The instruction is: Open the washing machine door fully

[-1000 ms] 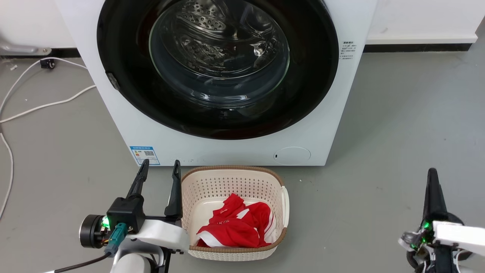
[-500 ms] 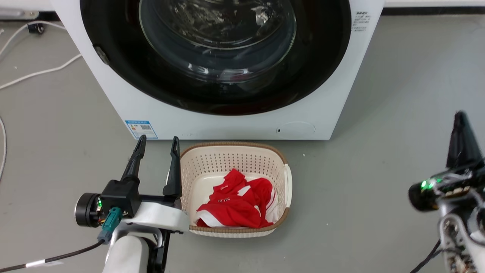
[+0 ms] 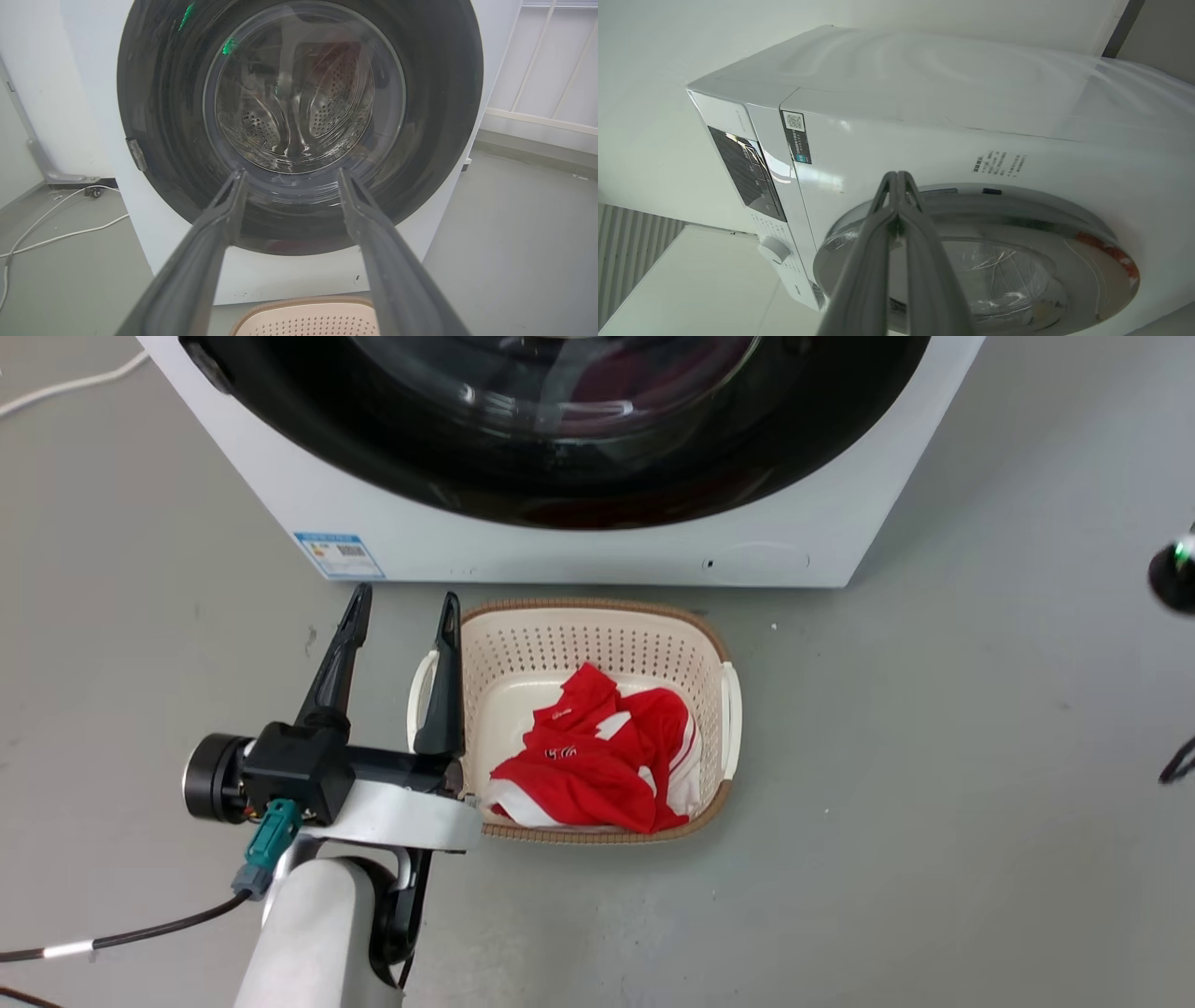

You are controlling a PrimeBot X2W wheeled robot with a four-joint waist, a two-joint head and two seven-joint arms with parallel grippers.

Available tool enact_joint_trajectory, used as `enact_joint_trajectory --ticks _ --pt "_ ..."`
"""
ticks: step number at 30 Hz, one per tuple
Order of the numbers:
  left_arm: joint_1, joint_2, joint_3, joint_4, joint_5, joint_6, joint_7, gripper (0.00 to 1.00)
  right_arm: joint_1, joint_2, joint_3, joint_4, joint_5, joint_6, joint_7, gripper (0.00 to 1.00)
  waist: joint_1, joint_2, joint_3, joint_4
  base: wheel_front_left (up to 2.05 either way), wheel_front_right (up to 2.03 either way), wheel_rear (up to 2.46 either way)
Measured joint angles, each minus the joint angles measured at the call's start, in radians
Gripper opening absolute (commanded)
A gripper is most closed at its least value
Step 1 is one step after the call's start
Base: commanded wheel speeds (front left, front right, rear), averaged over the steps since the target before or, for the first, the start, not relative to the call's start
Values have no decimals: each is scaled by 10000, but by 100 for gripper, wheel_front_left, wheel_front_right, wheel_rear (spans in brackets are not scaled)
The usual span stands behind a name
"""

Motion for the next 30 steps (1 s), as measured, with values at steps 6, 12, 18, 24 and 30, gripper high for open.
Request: enact_joint_trajectory --ticks 6,12,18,24,30 --pt "-373 -2 -196 -357 21 -69 0 100 -2371 -639 1542 1369 -228 0 652 0 0 0 755 145 0 0 0" --pt "-708 -2 -407 -656 -73 -31 0 100 -4444 -640 3135 2767 -435 0 1553 0 0 0 1379 300 0 0 0" --pt "-997 0 -554 -780 -196 -21 0 100 -6037 -337 4351 3848 -700 0 2188 0 0 0 1892 425 0 0 0" --pt "-1095 0 -656 -865 -293 15 0 100 -6901 -144 5074 4512 -779 0 2673 0 0 0 2215 565 0 0 0" --pt "-1191 0 -677 -886 -316 56 0 100 -7299 -54 5553 4792 -771 0 3118 0 0 0 2368 610 0 0 0"
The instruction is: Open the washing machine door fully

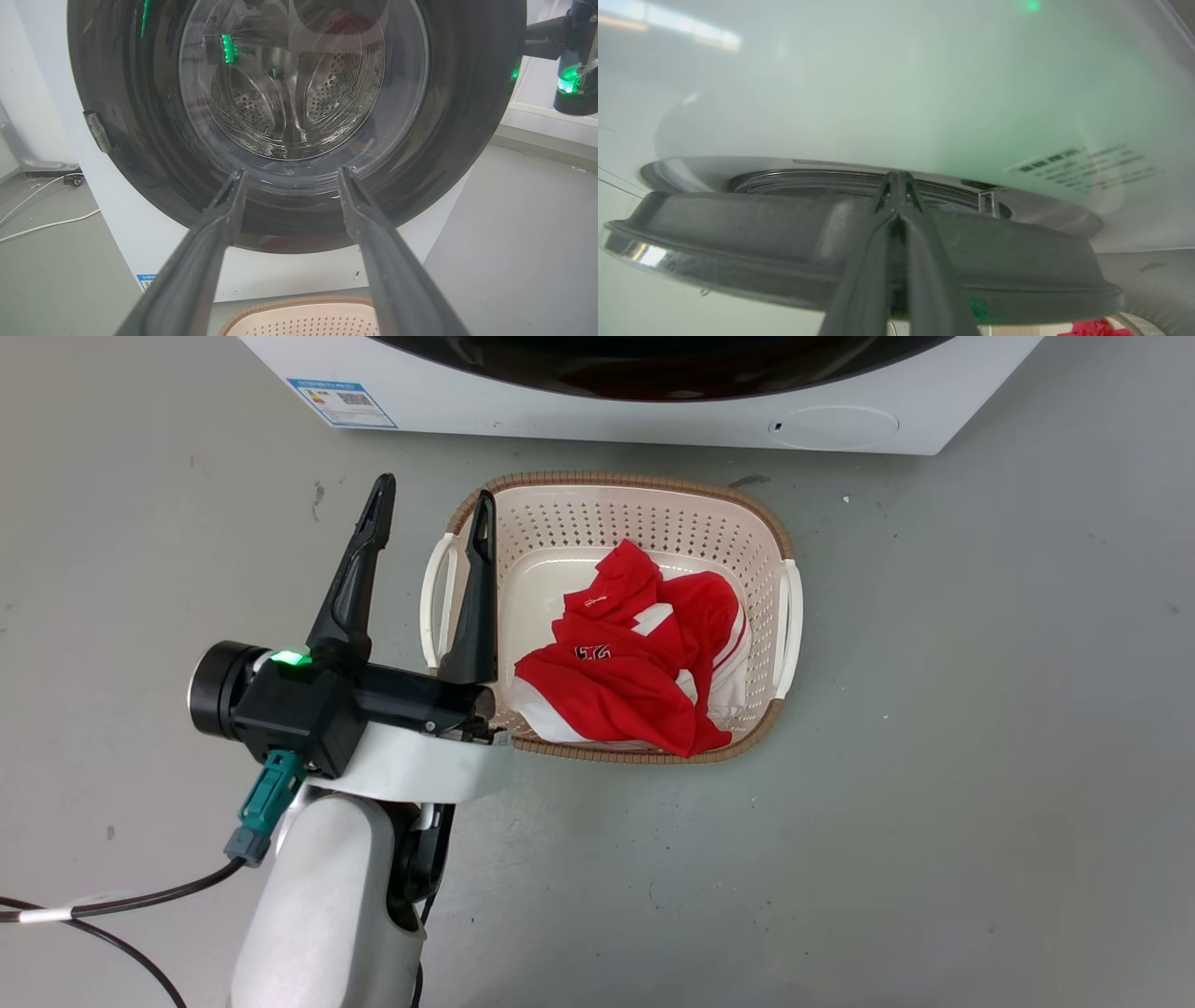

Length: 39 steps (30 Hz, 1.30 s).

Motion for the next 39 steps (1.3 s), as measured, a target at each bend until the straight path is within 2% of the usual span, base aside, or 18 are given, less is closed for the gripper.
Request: enact_joint_trajectory --ticks 12,18,28,39 --pt "-38 -2 -77 104 -73 50 0 100 515 -570 462 -1041 918 -19 1827 0 0 0 -184 -85 0 0 0" --pt "-25 -2 -79 178 -71 58 0 100 1165 -479 930 -1914 1373 -13 2433 0 0 0 -417 -208 0 0 0" --pt "200 -4 -148 412 13 2 0 100 2343 -761 1425 -3087 2205 -13 2679 0 0 0 -994 -370 0 0 0" --pt "868 -4 -232 922 82 -82 0 100 4075 -686 1950 -4504 2642 -15 2362 0 -1 0 -2087 -583 0 0 0"
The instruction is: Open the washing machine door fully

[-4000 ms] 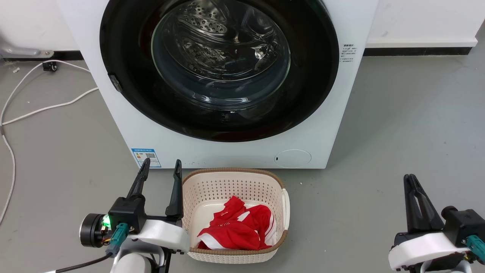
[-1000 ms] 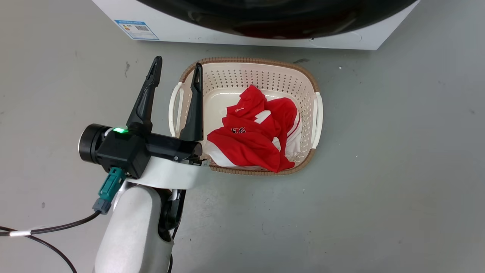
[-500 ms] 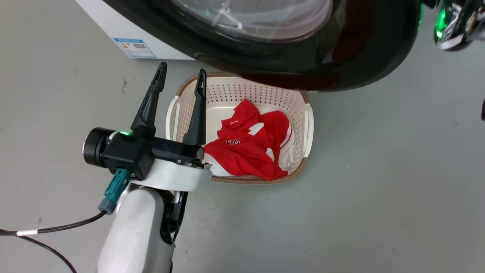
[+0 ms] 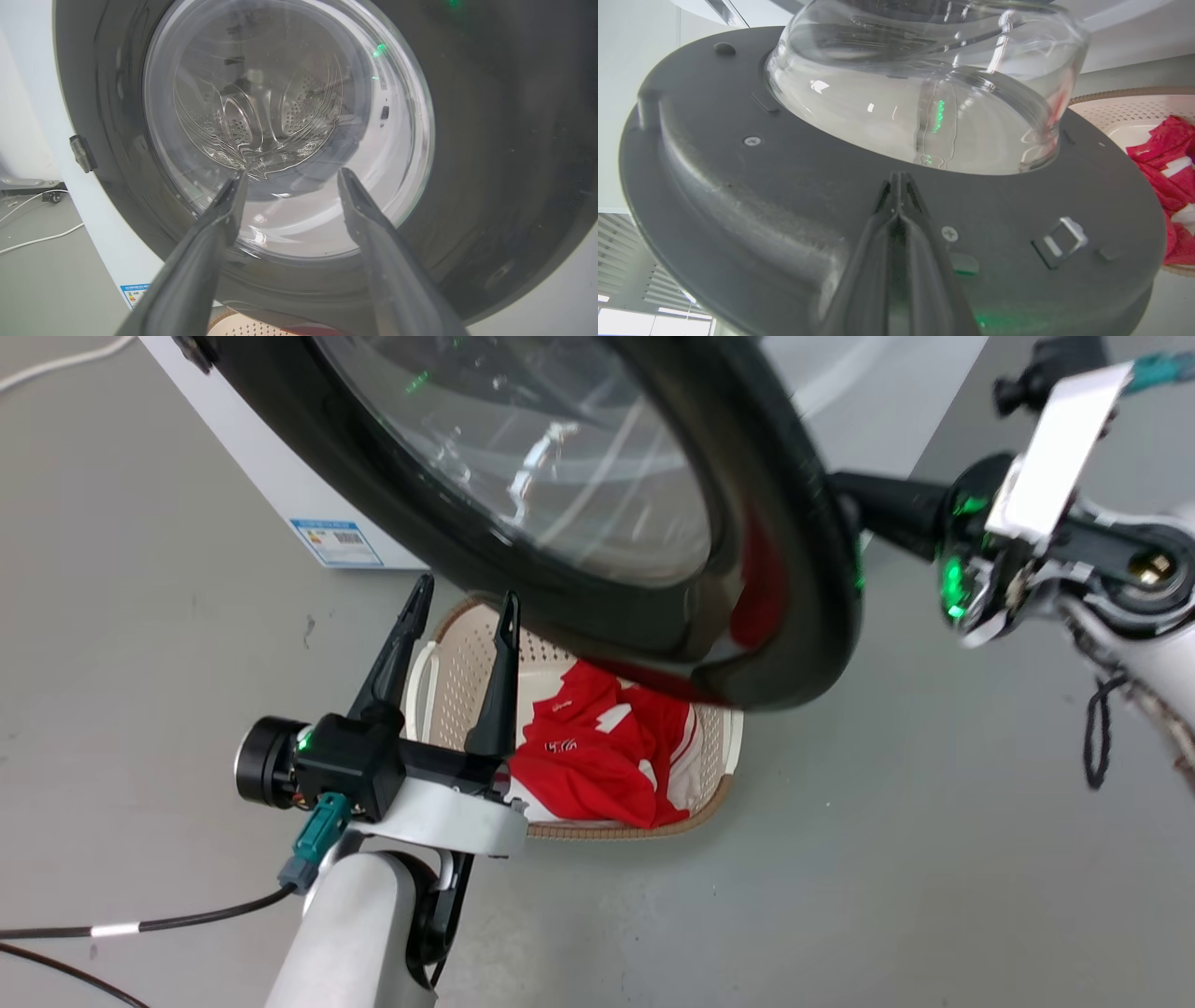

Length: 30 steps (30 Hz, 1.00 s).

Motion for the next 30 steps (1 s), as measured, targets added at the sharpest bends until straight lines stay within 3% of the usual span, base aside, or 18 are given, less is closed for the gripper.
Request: enact_joint_trajectory --ticks 23,27,30 --pt "987 0 -163 487 -238 274 0 100 2771 1143 -347 -1455 -17 0 -395 0 -1 0 -1721 -97 0 0 0" --pt "1052 -2 -125 550 -267 339 0 100 3217 1440 -915 -1549 -512 2 -1216 0 -1 0 -1880 -110 0 0 0" --pt "1153 -2 -119 596 -357 393 0 100 3713 1582 -1509 -1547 -1170 2 -2433 0 -1 0 -2025 -121 0 0 0"
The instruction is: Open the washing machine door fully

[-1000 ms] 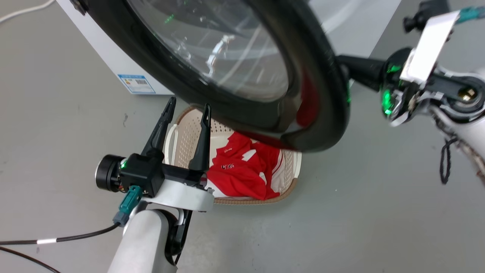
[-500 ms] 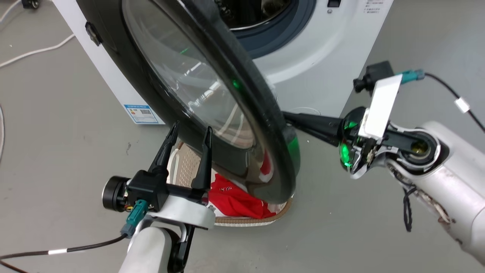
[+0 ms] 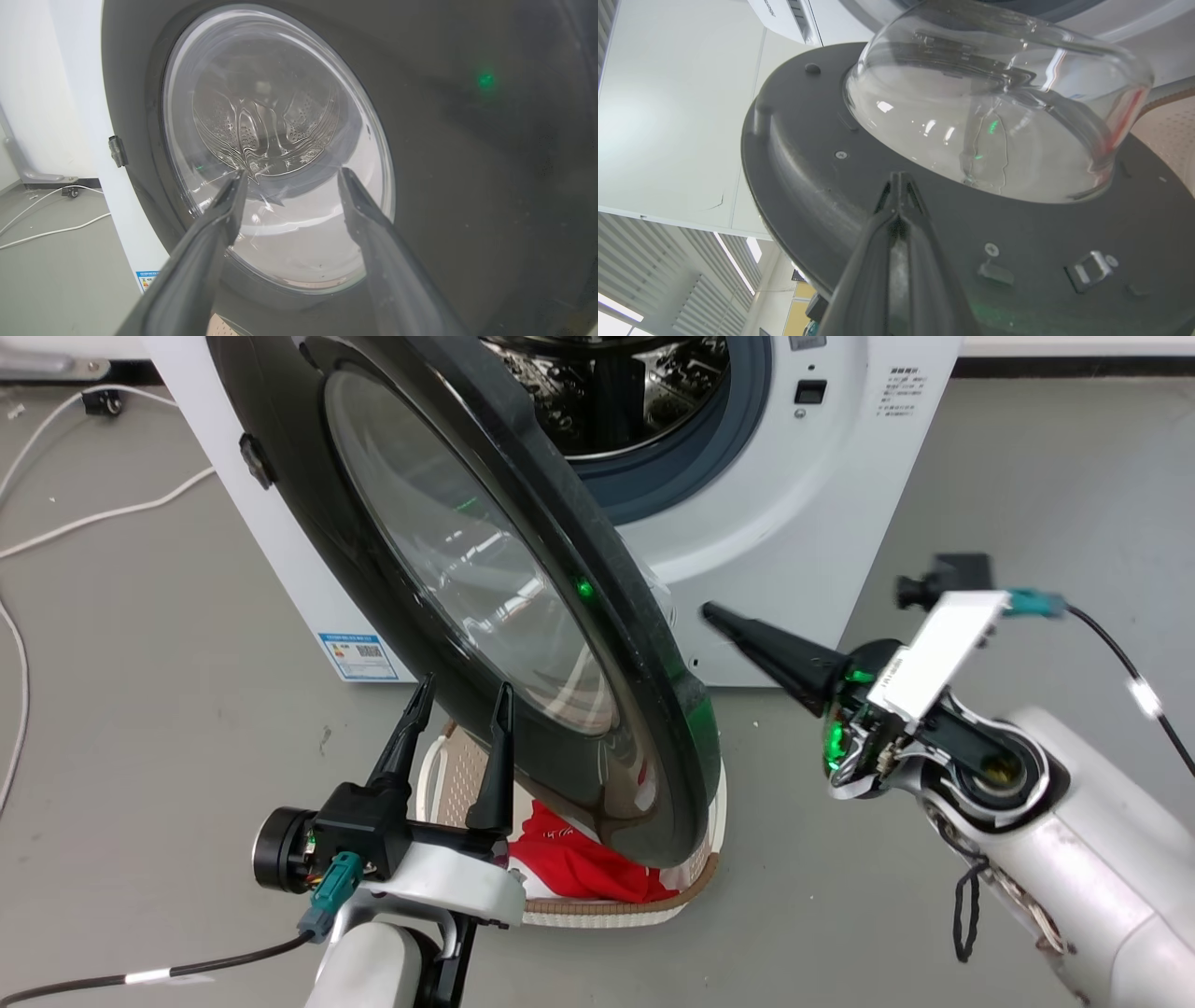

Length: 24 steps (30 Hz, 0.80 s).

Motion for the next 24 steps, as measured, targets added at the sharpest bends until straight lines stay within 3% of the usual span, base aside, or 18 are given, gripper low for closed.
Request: enact_joint_trajectory --ticks 8,18,19,20,21,22,24 --pt "256 0 48 69 -71 140 0 100 2014 -73 -1565 -324 -1440 0 -3037 0 0 0 -491 -12 0 0 0" --pt "646 2 267 144 -65 190 0 100 4523 -468 -3164 -1323 -1921 0 -4784 0 0 0 -873 -176 0 0 0" --pt "662 2 276 159 -65 190 0 100 4752 -472 -3281 -1457 -2010 0 -4899 27 0 0 -902 -186 0 0 0" --pt "676 2 284 167 -63 192 0 100 4958 -472 -3394 -1547 -2174 0 -5045 47 0 0 -928 -194 0 0 0" --pt "694 2 293 173 -61 196 0 100 5129 -476 -3509 -1595 -2412 0 -5173 80 0 0 -951 -201 0 0 0" --pt "721 2 313 190 -61 207 0 100 5308 -470 -3636 -1668 -2633 0 -5258 100 0 0 -977 -208 0 0 0" --pt "786 2 353 222 -54 209 0 100 5637 -366 -3914 -1766 -3173 2 -5371 100 0 0 -1026 -225 0 0 0"
